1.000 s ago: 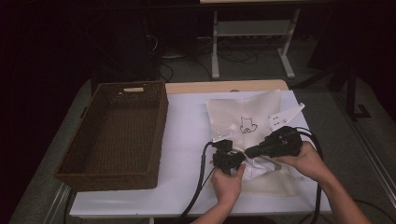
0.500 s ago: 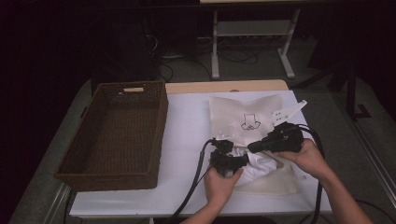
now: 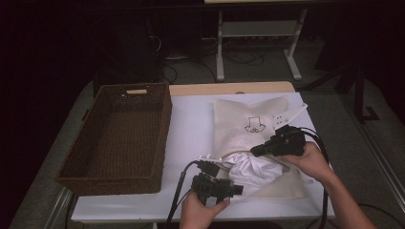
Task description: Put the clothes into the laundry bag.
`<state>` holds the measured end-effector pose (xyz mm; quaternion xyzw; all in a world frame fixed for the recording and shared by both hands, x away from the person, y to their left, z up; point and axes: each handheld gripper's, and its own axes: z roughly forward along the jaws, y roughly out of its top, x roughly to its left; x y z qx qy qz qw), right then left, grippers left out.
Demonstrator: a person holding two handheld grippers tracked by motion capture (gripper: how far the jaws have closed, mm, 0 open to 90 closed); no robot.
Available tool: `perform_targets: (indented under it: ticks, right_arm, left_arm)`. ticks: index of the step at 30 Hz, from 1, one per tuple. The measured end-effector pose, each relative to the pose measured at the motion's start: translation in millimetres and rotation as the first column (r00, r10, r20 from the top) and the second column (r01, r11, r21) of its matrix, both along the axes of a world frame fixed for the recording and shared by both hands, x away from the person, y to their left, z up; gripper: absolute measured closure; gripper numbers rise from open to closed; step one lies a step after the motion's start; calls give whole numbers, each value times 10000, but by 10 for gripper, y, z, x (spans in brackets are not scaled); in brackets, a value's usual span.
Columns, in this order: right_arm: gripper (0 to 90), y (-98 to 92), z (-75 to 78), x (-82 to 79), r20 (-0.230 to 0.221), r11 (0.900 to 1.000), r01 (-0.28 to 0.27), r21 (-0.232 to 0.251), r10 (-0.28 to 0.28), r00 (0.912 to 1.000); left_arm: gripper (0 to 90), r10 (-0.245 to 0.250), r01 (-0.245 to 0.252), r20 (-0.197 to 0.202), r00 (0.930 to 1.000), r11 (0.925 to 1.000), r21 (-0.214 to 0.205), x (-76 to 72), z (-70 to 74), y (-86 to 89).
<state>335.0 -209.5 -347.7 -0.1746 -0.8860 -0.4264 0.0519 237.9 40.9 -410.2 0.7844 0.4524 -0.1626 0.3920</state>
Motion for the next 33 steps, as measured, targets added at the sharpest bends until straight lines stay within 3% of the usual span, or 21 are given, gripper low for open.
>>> perform_targets:
  ticks: [3, 5, 7, 9, 11, 14, 15, 17, 18, 20, 21, 22, 24, 25, 26, 27, 28, 29, 32, 33]
  right_arm:
    - [892, 11, 9, -24, 133, 10000, 34, -70, -33, 9999]
    - [892, 18, 11, -57, 256, 9999, 36, -126, -33, 9997]
    - [892, 13, 9, -105, 377, 9998, 48, -200, -41, 9993]
    - [892, -3, -7, -147, 410, 9998, 53, -178, -45, 9991]
    - [893, -23, -41, -170, 382, 9997, 70, -221, -62, 9993]
    - [893, -53, -71, -168, 326, 9998, 146, -130, -141, 9994]
    - [893, -55, -75, -164, 307, 9998, 143, -122, -139, 9994]
    - [893, -54, -68, -160, 322, 9999, 131, -24, -130, 9994]
    - [893, -53, -65, -155, 316, 9999, 136, 21, -137, 9994]
    - [894, -43, -53, -150, 236, 10000, 19, 12, -20, 9997]
    - [894, -43, -44, -149, 122, 9999, -91, 139, 89, 9999]
    - [895, -39, -28, -150, 39, 9994, -142, 311, 141, 9999]
    - [894, -24, 5, -151, 97, 9995, -202, 241, 200, 9998]
    - [894, -33, 10, -133, 68, 9997, -214, 137, 213, 9997]
    - [894, -54, 7, -113, 7, 9999, -120, 35, 120, 9999]
    - [894, -79, 1, -93, -40, 10000, -34, 28, 34, 10000]
    - [894, -119, -11, -67, -93, 9999, 104, 83, -104, 9999]
    - [894, -136, -18, -55, -86, 9998, 177, 95, -176, 9998]
    - [893, -109, -19, -58, 42, 9997, 230, 42, -230, 9997]
    - [893, -90, -15, -71, 87, 9997, 230, -50, -229, 9997]
  left_arm:
    - [475, 243, -243, 80, 9997, 9997, 28, 88, -163, -201]
    - [589, 763, -758, 404, 9963, 9970, -149, 208, -228, -294]
    - [681, 1320, -1301, 687, 9889, 9910, -317, 380, -274, -385]
    - [758, 1901, -1856, 444, 9808, 9786, -890, 540, -313, -464]
    - [810, 2216, -2142, 931, 9707, 9733, -829, 620, -296, -516]
    - [872, 2968, -2791, 1147, 9480, 9487, -1487, 732, -255, -527]
    - [873, 3255, -3032, 1180, 9382, 9369, -1739, 773, -244, -530]
    - [874, 3544, -3283, 1193, 9274, 9245, -1938, 823, -246, -551]
    - [874, 3773, -3483, 1117, 9193, 9123, -2153, 844, -256, -566]
    - [873, 4056, -3708, 1293, 9049, 9001, -2286, 852, -263, -600]
    - [873, 4264, -3860, 1362, 8942, 8886, -2477, 850, -272, -620]
    - [873, 4352, -3908, 1346, 8902, 8814, -2652, 864, -290, -646]
    - [855, 4390, -3993, 1249, 8898, 8812, -2532, 891, -326, -667]
    - [826, 4315, -3936, 1171, 8945, 8842, -2516, 886, -333, -659]
    - [795, 4173, -3806, 1243, 9002, 8929, -2408, 875, -330, -648]
    - [778, 3888, -3544, 1442, 9100, 9097, -2163, 844, -316, -619]
    - [764, 3664, -3344, 1520, 9179, 9209, -2004, 820, -301, -586]
    - [750, 3524, -3224, 1557, 9228, 9276, -1889, 802, -286, -562]
    - [715, 2709, -2493, 1450, 9516, 9566, -1511, 735, -214, -443]
    - [705, 2498, -2308, 1560, 9556, 9642, -1303, 698, -183, -413]
